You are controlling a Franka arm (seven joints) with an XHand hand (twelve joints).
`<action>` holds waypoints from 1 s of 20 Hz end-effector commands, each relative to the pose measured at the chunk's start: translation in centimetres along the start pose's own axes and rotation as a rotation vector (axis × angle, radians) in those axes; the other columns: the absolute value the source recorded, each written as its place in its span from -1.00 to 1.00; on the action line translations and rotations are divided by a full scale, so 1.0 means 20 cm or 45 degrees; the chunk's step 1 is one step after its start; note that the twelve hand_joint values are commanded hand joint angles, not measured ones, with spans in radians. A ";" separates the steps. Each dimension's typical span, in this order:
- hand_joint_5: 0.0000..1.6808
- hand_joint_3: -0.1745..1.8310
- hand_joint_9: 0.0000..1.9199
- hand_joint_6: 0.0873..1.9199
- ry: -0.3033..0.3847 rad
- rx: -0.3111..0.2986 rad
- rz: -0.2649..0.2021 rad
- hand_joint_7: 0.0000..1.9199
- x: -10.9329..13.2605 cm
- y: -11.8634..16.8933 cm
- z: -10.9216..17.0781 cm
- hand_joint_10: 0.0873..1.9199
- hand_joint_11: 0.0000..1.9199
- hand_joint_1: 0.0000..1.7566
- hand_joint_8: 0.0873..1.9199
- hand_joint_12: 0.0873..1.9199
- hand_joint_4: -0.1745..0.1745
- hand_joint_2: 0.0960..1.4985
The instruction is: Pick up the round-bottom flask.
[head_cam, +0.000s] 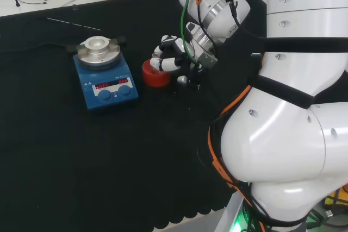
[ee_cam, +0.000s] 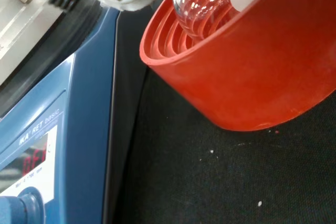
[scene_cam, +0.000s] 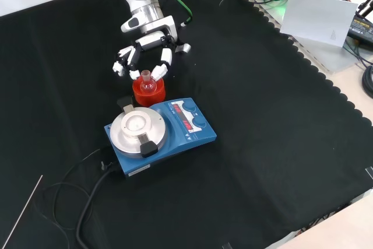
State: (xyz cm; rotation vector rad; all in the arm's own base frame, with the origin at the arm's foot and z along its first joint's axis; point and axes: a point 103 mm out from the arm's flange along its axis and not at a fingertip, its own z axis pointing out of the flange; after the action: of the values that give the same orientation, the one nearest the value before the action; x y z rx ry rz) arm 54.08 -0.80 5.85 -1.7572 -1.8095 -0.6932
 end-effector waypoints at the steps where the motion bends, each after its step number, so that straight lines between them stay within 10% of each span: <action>1: -0.06 -0.19 -0.59 -0.27 -0.005 0.001 0.002 -0.77 0.00 0.00 0.00 -0.48 -1.00 0.04 -0.57 0.37 0.16 -0.23; 20: -0.01 -0.18 -0.56 -0.24 -0.018 0.009 0.010 -0.75 0.01 0.01 0.02 -0.47 -0.99 0.04 -0.56 0.38 0.24 -0.19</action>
State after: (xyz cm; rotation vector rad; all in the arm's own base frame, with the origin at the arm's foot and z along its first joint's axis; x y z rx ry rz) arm 54.30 -0.36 5.71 -1.7678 -1.8122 -0.6737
